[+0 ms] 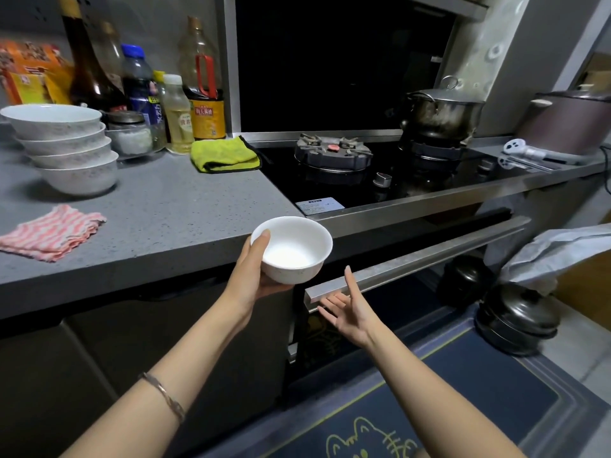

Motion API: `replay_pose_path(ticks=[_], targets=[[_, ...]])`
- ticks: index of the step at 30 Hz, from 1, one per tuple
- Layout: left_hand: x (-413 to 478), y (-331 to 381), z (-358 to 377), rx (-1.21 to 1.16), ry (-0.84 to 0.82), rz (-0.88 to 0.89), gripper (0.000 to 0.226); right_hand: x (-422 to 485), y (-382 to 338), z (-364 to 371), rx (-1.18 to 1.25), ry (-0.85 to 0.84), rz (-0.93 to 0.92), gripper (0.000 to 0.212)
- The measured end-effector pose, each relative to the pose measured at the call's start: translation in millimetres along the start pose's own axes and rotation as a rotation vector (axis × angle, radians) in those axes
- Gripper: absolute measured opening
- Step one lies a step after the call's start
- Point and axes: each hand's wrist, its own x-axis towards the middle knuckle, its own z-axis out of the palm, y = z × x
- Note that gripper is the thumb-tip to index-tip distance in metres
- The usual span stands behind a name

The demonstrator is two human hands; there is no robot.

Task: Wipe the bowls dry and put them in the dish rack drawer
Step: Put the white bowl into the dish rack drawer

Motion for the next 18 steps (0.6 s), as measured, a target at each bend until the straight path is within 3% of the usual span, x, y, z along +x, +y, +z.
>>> replay_pose_path(ticks=[3,5,8,11,15,18], targets=[[-2.2,-2.6,3.7,0.005,-0.007,0.006,0.036,-19.3,-0.4,-14.5,-0.128,-0.001,0.016,0.107],[-4.7,-6.1,8.3,0.012,-0.026,0.000,0.037,-32.2,-3.5,-25.1,-0.330,0.092,-0.013,0.096],[-9.4,-13.6,16.6,0.007,-0.055,-0.017,0.037,-43.0,-14.1,-41.2,-0.714,0.364,-0.317,0.067],[-13.8,-21.9,25.0,0.027,-0.086,-0.032,0.036,-38.7,-29.2,-51.1,-1.176,0.374,-0.599,0.047],[-17.1,-31.8,32.7,0.049,-0.107,-0.050,0.035,-27.6,-50.6,-67.7,-1.677,0.342,-0.428,0.069],[-17.4,-38.8,36.9,0.058,-0.112,-0.075,0.033,-37.3,-53.9,-77.7,-1.761,0.317,-0.324,0.047]])
